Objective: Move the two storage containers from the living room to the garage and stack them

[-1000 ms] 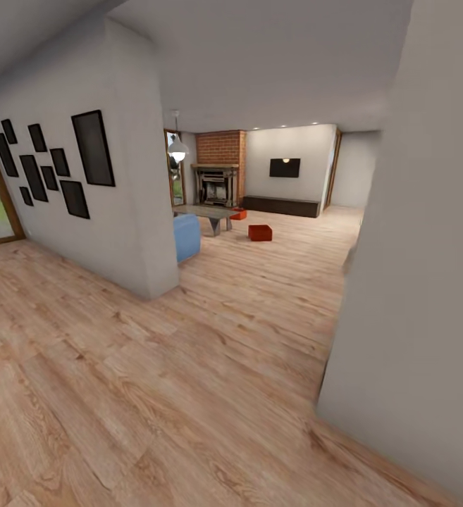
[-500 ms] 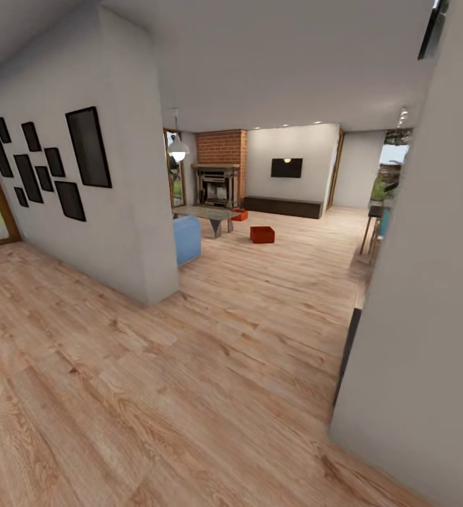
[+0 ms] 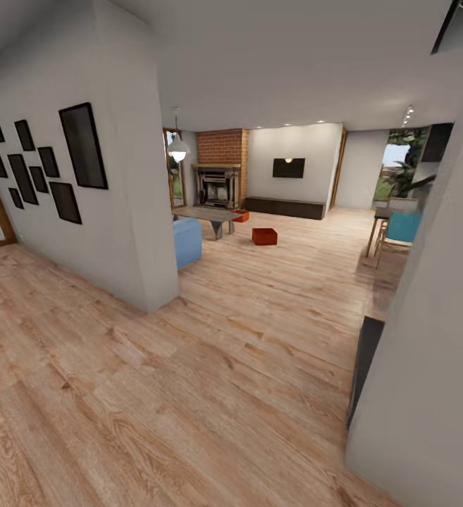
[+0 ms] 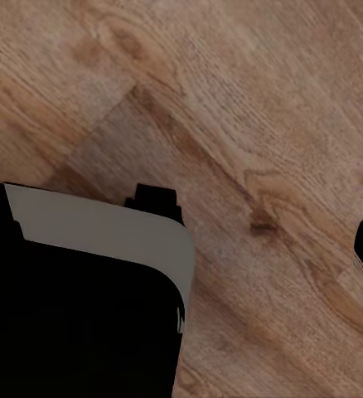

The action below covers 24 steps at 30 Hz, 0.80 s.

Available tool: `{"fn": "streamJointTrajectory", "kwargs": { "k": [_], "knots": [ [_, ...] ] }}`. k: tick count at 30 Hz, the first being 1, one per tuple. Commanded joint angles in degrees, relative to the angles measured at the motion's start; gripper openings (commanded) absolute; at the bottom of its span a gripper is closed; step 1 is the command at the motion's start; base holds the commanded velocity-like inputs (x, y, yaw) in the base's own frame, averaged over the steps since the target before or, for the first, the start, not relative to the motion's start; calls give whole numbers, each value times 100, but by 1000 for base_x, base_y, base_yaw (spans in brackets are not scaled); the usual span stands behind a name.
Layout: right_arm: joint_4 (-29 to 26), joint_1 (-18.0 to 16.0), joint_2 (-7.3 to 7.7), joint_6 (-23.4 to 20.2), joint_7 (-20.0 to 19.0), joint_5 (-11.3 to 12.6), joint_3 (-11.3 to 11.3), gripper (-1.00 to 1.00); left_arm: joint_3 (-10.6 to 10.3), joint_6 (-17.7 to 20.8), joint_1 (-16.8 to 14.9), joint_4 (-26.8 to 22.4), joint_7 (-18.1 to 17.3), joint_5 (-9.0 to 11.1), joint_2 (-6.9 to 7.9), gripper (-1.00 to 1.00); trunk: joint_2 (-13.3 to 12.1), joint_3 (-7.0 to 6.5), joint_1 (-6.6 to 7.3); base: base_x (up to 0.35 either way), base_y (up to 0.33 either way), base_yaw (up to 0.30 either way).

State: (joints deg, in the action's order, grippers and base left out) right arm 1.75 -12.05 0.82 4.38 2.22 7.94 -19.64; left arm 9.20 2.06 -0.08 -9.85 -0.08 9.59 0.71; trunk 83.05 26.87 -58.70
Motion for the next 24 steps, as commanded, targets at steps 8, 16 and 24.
{"fn": "streamJointTrajectory", "kwargs": {
  "k": [8,16,24],
  "knots": [
    [19,-8,-3,36,3,59,-49,100,2,23,-1,-8,-1,60,0,100,3,6,-3,323,59,0],
    [19,-6,2,36,6,59,-49,100,2,19,-1,-8,-1,60,0,100,3,6,-3,323,2,0],
    [19,-7,5,21,-17,63,-49,100,3,14,-1,-8,-1,60,0,100,3,6,-3,323,0,0]
  ]
}}
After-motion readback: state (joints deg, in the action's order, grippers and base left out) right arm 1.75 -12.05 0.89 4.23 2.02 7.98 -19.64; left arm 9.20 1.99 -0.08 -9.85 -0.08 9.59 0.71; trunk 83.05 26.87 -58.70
